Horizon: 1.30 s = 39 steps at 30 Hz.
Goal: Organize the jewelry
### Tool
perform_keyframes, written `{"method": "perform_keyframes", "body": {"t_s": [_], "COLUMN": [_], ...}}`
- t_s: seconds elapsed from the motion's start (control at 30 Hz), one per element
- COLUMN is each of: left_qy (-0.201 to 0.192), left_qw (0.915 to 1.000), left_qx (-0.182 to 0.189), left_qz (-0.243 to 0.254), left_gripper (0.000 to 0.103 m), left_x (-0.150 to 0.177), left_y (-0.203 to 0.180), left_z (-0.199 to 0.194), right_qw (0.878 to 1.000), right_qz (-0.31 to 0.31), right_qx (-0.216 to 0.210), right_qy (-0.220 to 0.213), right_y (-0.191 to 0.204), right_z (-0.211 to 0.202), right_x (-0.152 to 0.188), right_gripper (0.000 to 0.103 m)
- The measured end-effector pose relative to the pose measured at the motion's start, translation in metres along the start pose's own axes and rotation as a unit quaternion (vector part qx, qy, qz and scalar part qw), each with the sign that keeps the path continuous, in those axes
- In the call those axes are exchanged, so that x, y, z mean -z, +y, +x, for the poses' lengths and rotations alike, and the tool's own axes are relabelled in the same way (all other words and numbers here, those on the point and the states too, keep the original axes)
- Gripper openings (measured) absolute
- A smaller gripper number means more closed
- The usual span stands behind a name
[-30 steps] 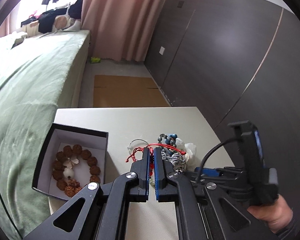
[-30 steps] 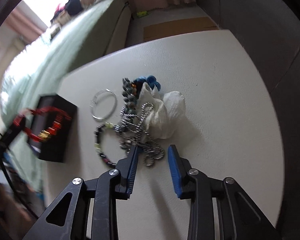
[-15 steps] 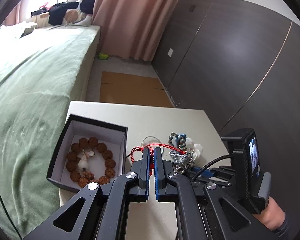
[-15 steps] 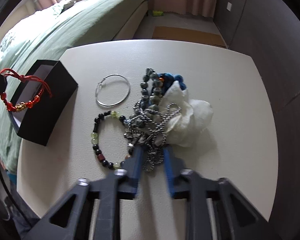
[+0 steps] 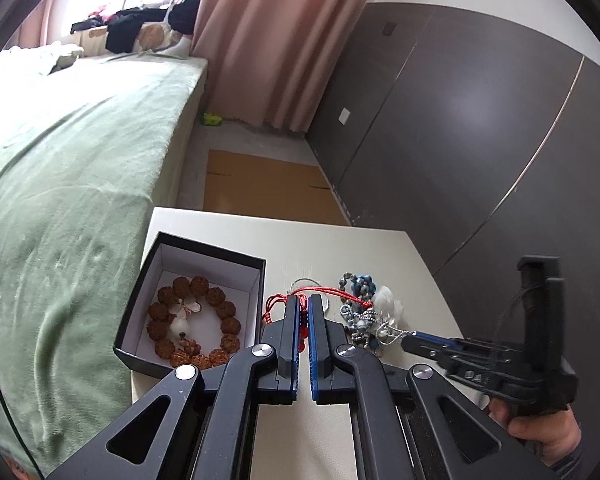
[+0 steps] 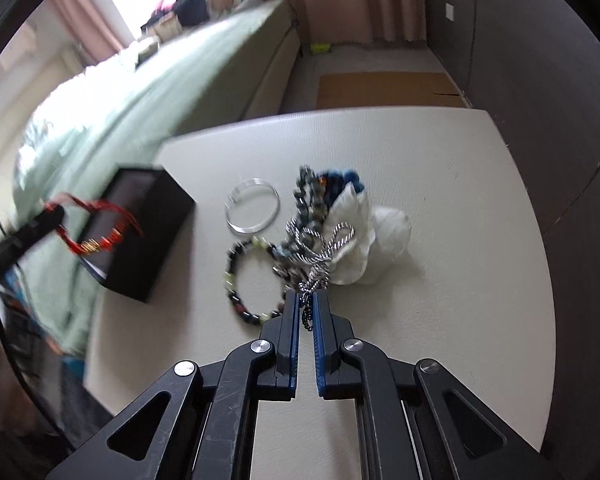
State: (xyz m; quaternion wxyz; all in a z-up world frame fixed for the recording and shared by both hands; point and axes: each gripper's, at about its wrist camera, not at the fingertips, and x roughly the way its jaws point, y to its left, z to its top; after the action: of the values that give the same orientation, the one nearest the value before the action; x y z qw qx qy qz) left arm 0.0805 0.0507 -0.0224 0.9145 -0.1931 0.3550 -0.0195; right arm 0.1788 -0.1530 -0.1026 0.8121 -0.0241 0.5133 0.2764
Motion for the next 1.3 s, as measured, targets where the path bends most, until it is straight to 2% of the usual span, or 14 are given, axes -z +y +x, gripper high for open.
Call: {"method": "perform_keyframes", "body": {"t_s": [0.17,0.4,0.7,0.9,1.13,1.3], "left_qy": [-0.009,-0.016,-0.033,-0.042,-0.058,-0.067], "left_qw": [0.9999,0.9993,0.9977,0.9961,0.9936,0.9917], "left_qx": [0.006,0.012,0.023,0.029,0.031,0.033], "left_qz": [-0.012,-0.031,-0.054,-0.072,-0.092,-0.105], "left_gripper": [0.003,0.003,0.003,0.003,0.003,0.003], "left_x": [-0.005,-0.011,-0.019,-0.024,-0.031,-0.034], "left_y": [0.007,0.020,0.036,0.048,0.064,0.077], "left_z": [-0.006,-0.011,-0.023,-0.028,-0.037,-0.045], "right_qw": [0.999,0.988,0.980,0.977,0.974,0.971], "right_qz": [0.011,0.038,0.031,0.011,-0.019,-0.046], "right_qx": [-0.044,-0.127,-0.143,-0.125,-0.117,-0.119], "right_qy": [-0.028,-0.076,-0.132,-0.173,-0.195,-0.200], "right_y": [0.007,0.017,0.047,0.073,0.108,0.140], "right_z": [-0.022,-0.054,-0.093,-0.138,-0.169,-0.175], "right_x": [-0.004,-0.017,-0.045,-0.073,-0.097,-0.107], "right_gripper": [0.007,0.007,0.007,0.007,0.007,0.007]}}
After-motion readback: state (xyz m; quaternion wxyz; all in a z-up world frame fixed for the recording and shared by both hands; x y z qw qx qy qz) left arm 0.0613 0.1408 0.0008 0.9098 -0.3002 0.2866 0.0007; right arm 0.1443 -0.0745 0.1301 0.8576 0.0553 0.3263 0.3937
